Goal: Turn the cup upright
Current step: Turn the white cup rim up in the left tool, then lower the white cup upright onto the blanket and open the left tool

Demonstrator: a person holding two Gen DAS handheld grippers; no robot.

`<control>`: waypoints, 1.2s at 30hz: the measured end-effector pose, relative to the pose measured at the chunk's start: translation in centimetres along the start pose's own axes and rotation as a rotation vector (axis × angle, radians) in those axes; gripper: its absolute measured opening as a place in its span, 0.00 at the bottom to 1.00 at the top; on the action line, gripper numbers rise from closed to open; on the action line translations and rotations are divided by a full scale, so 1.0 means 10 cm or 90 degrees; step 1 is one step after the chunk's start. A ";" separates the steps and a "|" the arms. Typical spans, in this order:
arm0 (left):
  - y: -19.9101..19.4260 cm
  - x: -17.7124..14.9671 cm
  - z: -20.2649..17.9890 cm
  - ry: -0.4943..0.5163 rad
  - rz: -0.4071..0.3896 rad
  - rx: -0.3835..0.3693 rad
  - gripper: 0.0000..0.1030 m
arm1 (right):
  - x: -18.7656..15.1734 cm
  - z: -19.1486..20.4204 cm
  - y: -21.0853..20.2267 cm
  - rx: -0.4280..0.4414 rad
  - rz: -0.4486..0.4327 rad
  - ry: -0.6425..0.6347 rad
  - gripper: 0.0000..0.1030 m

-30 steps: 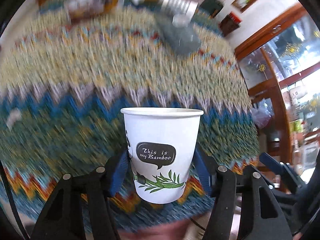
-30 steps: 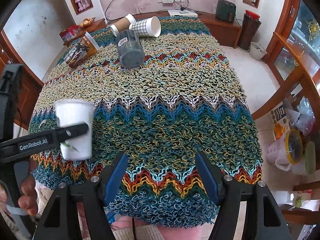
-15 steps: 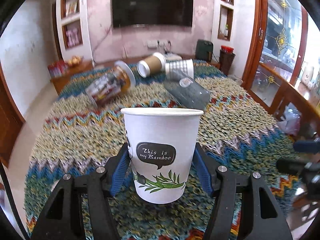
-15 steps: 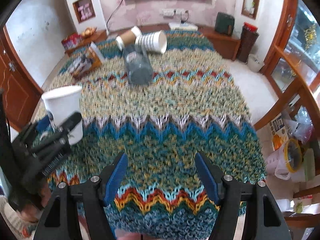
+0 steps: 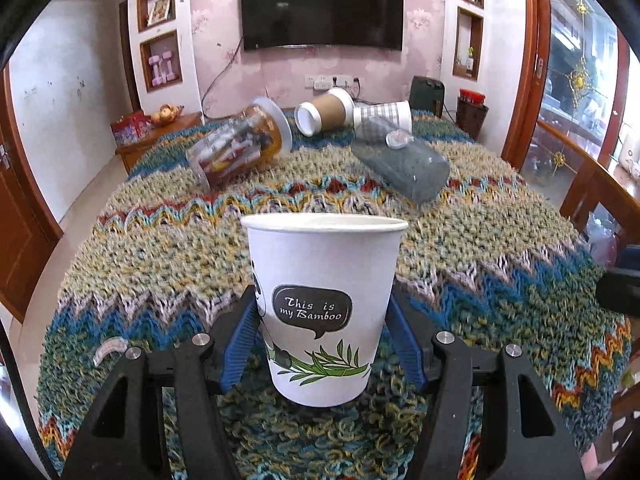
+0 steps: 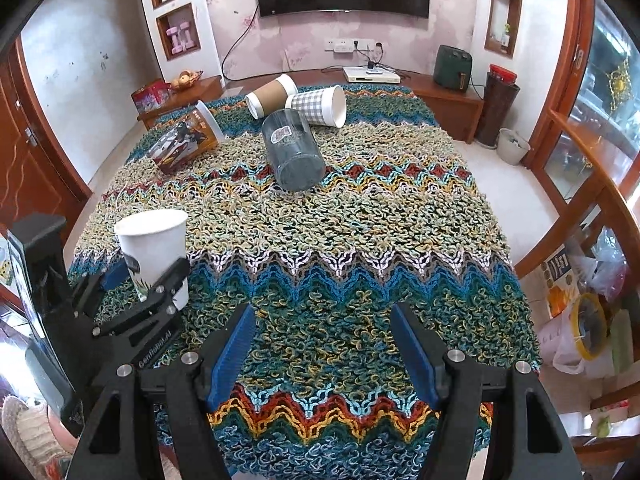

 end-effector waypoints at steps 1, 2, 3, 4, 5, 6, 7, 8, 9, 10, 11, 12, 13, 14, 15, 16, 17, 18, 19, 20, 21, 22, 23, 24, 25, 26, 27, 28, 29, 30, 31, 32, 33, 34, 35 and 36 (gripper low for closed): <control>-0.02 -0.01 -0.02 0.006 0.003 -0.003 0.64 | 0.00 0.00 0.00 0.000 0.000 0.000 0.69; -0.04 -0.02 -0.03 0.010 0.002 -0.003 0.64 | 0.00 0.00 0.00 -0.001 0.000 0.000 0.69; -0.06 -0.04 -0.04 0.013 0.005 -0.006 0.64 | -0.01 0.00 0.00 -0.001 0.001 0.000 0.69; -0.08 -0.05 -0.04 0.014 0.008 -0.007 0.64 | -0.01 0.00 0.00 -0.001 0.001 0.000 0.69; -0.10 -0.07 -0.05 0.015 0.011 -0.008 0.64 | -0.02 0.00 -0.01 0.000 0.001 0.000 0.69; -0.11 -0.08 -0.05 0.015 0.014 -0.010 0.64 | -0.02 0.00 -0.01 0.000 0.002 -0.001 0.69; -0.12 -0.09 -0.05 0.015 0.016 -0.011 0.65 | -0.03 0.00 -0.01 0.000 0.003 -0.001 0.69; -0.13 -0.11 -0.05 0.013 0.019 -0.013 0.65 | -0.03 0.01 0.00 0.002 0.004 -0.002 0.69; -0.13 -0.12 -0.05 0.013 0.020 -0.012 0.65 | -0.04 0.02 0.00 0.003 0.005 -0.003 0.69; -0.14 -0.13 -0.05 0.013 0.022 -0.012 0.65 | -0.04 0.03 0.00 0.003 0.006 -0.005 0.69; -0.16 -0.14 -0.05 0.015 0.023 -0.011 0.65 | -0.05 0.03 -0.01 0.004 0.006 -0.007 0.69; -0.16 -0.14 -0.06 0.017 0.024 -0.012 0.66 | -0.06 0.05 -0.01 0.005 0.006 -0.009 0.69; -0.17 -0.15 -0.07 0.019 0.026 -0.014 0.70 | -0.06 0.06 -0.01 0.006 0.006 -0.010 0.69; -0.17 -0.17 -0.09 0.021 0.029 -0.016 0.72 | -0.06 0.06 -0.02 0.007 0.005 -0.011 0.69; -0.19 -0.18 -0.10 0.022 0.031 -0.021 0.73 | -0.06 0.07 -0.03 0.008 0.004 -0.012 0.69; -0.19 -0.18 -0.10 0.023 0.031 -0.022 0.76 | -0.07 0.08 -0.03 0.009 0.004 -0.013 0.69; -0.20 -0.18 -0.11 0.024 0.030 -0.024 0.78 | -0.07 0.09 -0.03 0.010 0.004 -0.013 0.69; -0.22 -0.19 -0.11 0.024 0.029 -0.027 0.80 | -0.08 0.10 -0.04 0.012 0.004 -0.014 0.69; -0.24 -0.18 -0.11 0.024 0.027 -0.026 0.81 | -0.08 0.11 -0.04 0.014 0.006 -0.016 0.69; -0.25 -0.18 -0.11 0.025 0.024 -0.024 0.81 | -0.09 0.12 -0.04 0.015 0.006 -0.017 0.69; -0.26 -0.18 -0.10 0.025 0.023 -0.022 0.81 | -0.10 0.13 -0.04 0.017 0.008 -0.018 0.69; -0.28 -0.18 -0.09 0.025 0.021 -0.019 0.82 | -0.11 0.14 -0.05 0.019 0.008 -0.019 0.69; -0.30 -0.17 -0.08 0.025 0.019 -0.017 0.82 | -0.11 0.15 -0.05 0.021 0.008 -0.019 0.69; -0.32 -0.17 -0.07 0.026 0.015 -0.015 0.84 | -0.12 0.17 -0.05 0.024 0.009 -0.020 0.69; -0.35 -0.16 -0.06 0.026 0.010 -0.011 0.87 | -0.12 0.18 -0.05 0.026 0.009 -0.020 0.69; -0.38 -0.15 -0.04 0.026 0.005 -0.008 0.89 | -0.12 0.19 -0.05 0.029 0.010 -0.021 0.69; -0.41 -0.14 -0.03 0.027 0.000 -0.005 0.91 | -0.12 0.21 -0.05 0.032 0.009 -0.022 0.69; -0.45 -0.12 -0.02 0.028 -0.009 0.001 0.93 | -0.12 0.22 -0.05 0.035 0.009 -0.024 0.69; -0.49 -0.10 -0.01 0.031 -0.018 0.007 0.94 | -0.12 0.24 -0.05 0.037 0.008 -0.025 0.69; -0.53 -0.08 0.01 0.035 -0.028 0.013 0.96 | -0.12 0.26 -0.05 0.039 0.008 -0.027 0.69; -0.57 -0.06 0.01 0.039 -0.038 0.019 0.97 | -0.12 0.28 -0.06 0.041 0.007 -0.029 0.69; -0.61 -0.04 0.02 0.045 -0.048 0.024 0.97 | -0.12 0.30 -0.06 0.043 0.006 -0.032 0.69; -0.63 -0.02 0.03 0.050 -0.055 0.029 0.97 | -0.12 0.32 -0.07 0.044 0.005 -0.035 0.69; -0.66 0.00 0.03 0.057 -0.063 0.035 0.97 | -0.12 0.33 -0.08 0.045 0.003 -0.037 0.69; -0.70 0.02 0.03 0.065 -0.072 0.043 0.97 | -0.11 0.35 -0.08 0.045 0.002 -0.039 0.69; -0.72 0.04 0.04 0.070 -0.076 0.048 0.97 | -0.11 0.35 -0.09 0.046 0.000 -0.040 0.69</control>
Point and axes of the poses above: each gripper's, at about its wrist camera, not at the fingertips, and y roughly the way its jaws point, z to its left, x to its top, the point moved 9 cm from there along y, roughly the way its jaws point, and after that the axes turned 4 degrees about -z, right-handed, at the moved point
